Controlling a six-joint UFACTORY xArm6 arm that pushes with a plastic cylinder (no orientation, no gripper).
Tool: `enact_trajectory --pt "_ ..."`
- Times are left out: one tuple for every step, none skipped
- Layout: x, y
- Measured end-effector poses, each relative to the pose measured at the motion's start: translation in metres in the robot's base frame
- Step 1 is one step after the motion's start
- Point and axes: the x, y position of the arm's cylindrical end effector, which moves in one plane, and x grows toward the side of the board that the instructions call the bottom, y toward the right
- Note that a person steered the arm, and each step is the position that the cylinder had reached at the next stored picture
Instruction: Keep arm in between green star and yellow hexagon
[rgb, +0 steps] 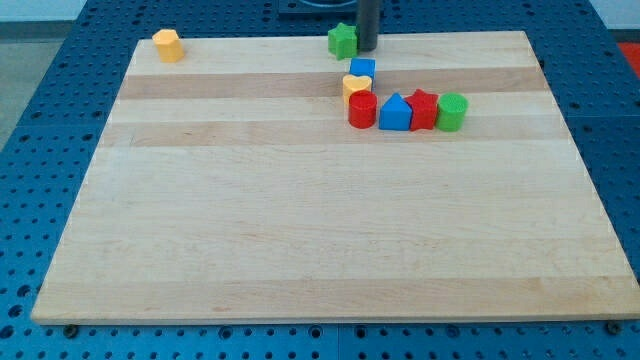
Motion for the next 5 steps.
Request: enact_trajectory --pt "0.0 -0.011" --pt "0.002 -0.025" --pt "0.004 -0.01" --pt "-0.02 0.002" --pt "-0.021 0.002"
